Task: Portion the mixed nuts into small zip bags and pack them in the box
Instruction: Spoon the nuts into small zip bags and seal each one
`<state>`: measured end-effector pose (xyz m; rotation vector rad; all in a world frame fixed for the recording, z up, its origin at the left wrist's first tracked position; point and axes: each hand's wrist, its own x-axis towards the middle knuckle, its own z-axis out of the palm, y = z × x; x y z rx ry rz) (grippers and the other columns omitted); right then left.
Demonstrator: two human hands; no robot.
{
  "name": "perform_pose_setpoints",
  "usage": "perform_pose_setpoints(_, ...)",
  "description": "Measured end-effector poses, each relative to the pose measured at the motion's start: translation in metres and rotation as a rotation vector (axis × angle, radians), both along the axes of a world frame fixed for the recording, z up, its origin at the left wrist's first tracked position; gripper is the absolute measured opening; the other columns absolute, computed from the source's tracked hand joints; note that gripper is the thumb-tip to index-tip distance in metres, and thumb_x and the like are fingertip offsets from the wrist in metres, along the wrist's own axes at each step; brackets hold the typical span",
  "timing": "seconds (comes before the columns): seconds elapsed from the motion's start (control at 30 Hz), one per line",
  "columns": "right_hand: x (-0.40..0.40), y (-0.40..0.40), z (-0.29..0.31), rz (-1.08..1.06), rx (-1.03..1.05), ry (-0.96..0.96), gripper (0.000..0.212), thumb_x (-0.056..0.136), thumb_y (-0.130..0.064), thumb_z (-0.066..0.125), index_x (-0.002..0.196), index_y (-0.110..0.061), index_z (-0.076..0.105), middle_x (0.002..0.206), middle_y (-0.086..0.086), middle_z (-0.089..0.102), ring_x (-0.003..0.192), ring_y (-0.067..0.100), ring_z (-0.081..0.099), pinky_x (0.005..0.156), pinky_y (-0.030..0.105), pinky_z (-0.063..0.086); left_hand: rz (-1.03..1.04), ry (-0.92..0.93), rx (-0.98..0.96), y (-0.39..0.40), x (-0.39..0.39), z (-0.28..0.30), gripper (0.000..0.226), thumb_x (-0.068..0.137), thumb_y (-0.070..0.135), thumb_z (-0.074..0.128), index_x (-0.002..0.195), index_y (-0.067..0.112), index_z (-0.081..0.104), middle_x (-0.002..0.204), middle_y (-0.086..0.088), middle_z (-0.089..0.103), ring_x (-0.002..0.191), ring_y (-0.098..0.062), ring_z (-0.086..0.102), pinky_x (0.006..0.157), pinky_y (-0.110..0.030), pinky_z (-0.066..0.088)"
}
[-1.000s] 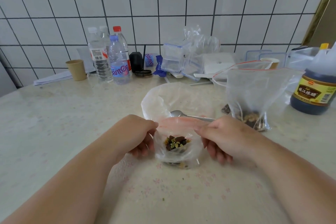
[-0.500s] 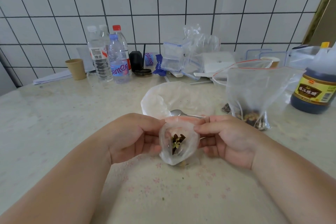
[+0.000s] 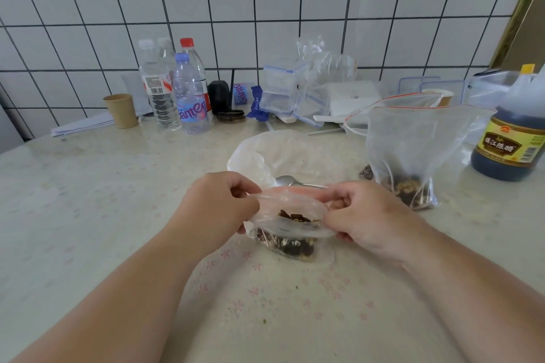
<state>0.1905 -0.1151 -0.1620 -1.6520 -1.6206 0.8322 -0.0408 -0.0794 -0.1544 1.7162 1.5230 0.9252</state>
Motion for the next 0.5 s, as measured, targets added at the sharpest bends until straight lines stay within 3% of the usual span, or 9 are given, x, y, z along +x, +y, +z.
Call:
perform_pose_setpoints(0.07, -0.0011, 0.0001, -0.0004, -0.021, 0.022, -0.083, 0.033, 0.056, -0.044, 0.061, 0.085, -0.036, 0.073, 0.056, -0.012, 0.066, 0.051, 0.002, 0.062, 0.056, 0.026, 0.050, 0.042, 0.006, 0.033, -0.0022, 0.0035, -0.0014, 0.015, 0.083, 0.011, 0.066, 0.078, 0.023, 0.074, 0.064, 0.006, 0.073, 0.047, -0.009, 0.068, 0.045, -0.020, 0.048)
perform_pose_setpoints(0.17, -0.0042, 0.0028, -0.0024, -0.043, 0.030, -0.012, 0.014, 0.066, -0.032, 0.064, 0.076, -0.026, 0.071, 0.057, -0.006, 0.067, 0.050, 0.008, 0.063, 0.057, 0.031, 0.053, 0.067, -0.108, -0.081, -0.0018, 0.0073, -0.0029, 0.012, 0.087, 0.011, 0.062, 0.081, 0.008, 0.072, 0.057, -0.003, 0.072, 0.049, -0.021, 0.071, 0.054, -0.030, 0.058)
perform_pose_setpoints(0.27, -0.0064, 0.0038, -0.0023, -0.011, -0.140, 0.389, 0.013, 0.067, -0.026, 0.066, 0.072, -0.015, 0.072, 0.061, 0.005, 0.063, 0.048, 0.015, 0.057, 0.046, 0.029, 0.044, 0.005, -0.375, -0.281, -0.0015, 0.0073, 0.0005, 0.019, 0.093, 0.012, 0.065, 0.090, -0.005, 0.073, 0.066, -0.019, 0.073, 0.054, -0.028, 0.069, 0.050, -0.032, 0.058)
perform_pose_setpoints(0.33, -0.0053, 0.0047, -0.0012, 0.056, -0.270, 0.617, 0.023, 0.076, -0.033, 0.069, 0.081, -0.012, 0.076, 0.070, 0.009, 0.063, 0.050, 0.015, 0.054, 0.042, 0.027, 0.040, -0.076, -0.489, -0.364, -0.0014, 0.0066, 0.0016, 0.020, 0.095, 0.015, 0.068, 0.088, -0.002, 0.076, 0.078, -0.024, 0.075, 0.061, -0.030, 0.070, 0.053, -0.032, 0.059)
perform_pose_setpoints(0.4, -0.0039, 0.0065, -0.0011, 0.075, -0.341, 0.652, 0.033, 0.085, -0.043, 0.066, 0.084, -0.012, 0.079, 0.075, 0.008, 0.064, 0.053, 0.014, 0.050, 0.042, 0.025, 0.038, -0.166, -0.553, -0.429, -0.0011, 0.0061, 0.0023, 0.018, 0.095, 0.014, 0.068, 0.084, 0.005, 0.080, 0.085, -0.023, 0.076, 0.069, -0.031, 0.071, 0.059, -0.033, 0.061)
perform_pose_setpoints(0.5, -0.0053, 0.0096, 0.0001, 0.033, -0.354, 0.685, 0.022, 0.075, -0.038, 0.073, 0.068, -0.017, 0.077, 0.063, 0.003, 0.055, 0.049, 0.012, 0.041, 0.039, 0.021, 0.030, -0.314, -0.612, -0.520, 0.0000, 0.0029, 0.0038, 0.018, 0.081, 0.014, 0.073, 0.094, 0.006, 0.084, 0.096, -0.021, 0.077, 0.081, -0.032, 0.074, 0.070, -0.040, 0.065)
